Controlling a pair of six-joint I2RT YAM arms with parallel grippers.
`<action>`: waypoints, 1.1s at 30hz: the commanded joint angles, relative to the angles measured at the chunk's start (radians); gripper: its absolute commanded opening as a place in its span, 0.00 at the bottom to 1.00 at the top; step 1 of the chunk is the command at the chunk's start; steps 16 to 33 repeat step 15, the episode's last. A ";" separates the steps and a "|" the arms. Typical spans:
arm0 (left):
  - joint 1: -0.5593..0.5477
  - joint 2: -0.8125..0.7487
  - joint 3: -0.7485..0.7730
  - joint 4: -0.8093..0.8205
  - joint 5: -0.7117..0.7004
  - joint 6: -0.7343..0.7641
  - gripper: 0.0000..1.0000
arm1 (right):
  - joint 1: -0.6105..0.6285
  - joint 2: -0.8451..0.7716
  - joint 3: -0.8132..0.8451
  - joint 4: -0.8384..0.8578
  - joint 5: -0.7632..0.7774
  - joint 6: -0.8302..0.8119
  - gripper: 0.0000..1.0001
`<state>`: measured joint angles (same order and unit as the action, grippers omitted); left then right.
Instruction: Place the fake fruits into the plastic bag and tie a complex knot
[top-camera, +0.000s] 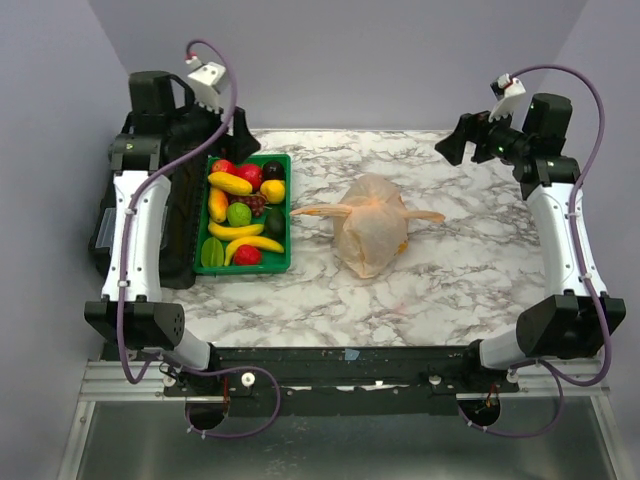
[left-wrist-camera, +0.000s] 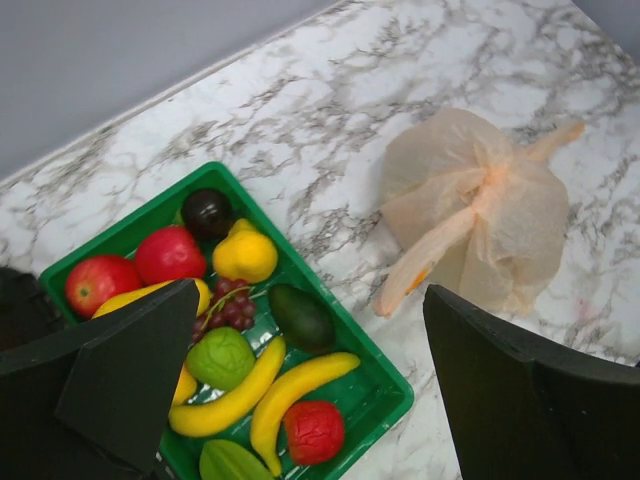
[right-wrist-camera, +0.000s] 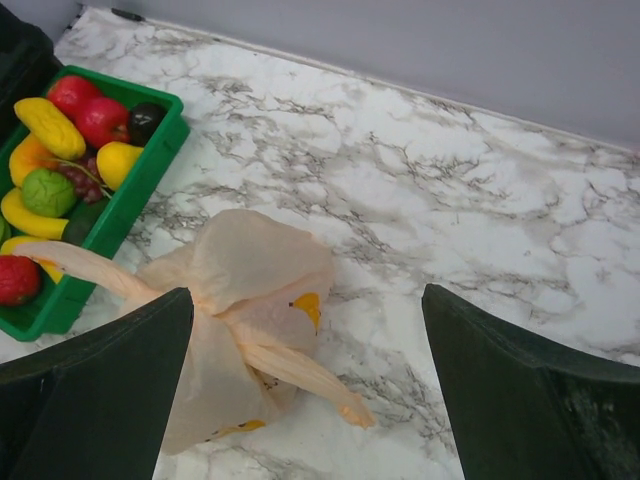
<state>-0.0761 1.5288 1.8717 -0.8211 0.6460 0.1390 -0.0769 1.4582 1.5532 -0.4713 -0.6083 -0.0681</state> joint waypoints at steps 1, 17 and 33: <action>0.139 -0.003 0.032 -0.106 0.021 -0.092 0.98 | -0.018 -0.023 -0.006 -0.103 0.105 0.039 1.00; 0.186 -0.213 -0.367 -0.021 -0.187 -0.005 0.98 | -0.021 -0.169 -0.236 -0.200 0.166 -0.055 1.00; 0.186 -0.213 -0.367 -0.021 -0.187 -0.005 0.98 | -0.021 -0.169 -0.236 -0.200 0.166 -0.055 1.00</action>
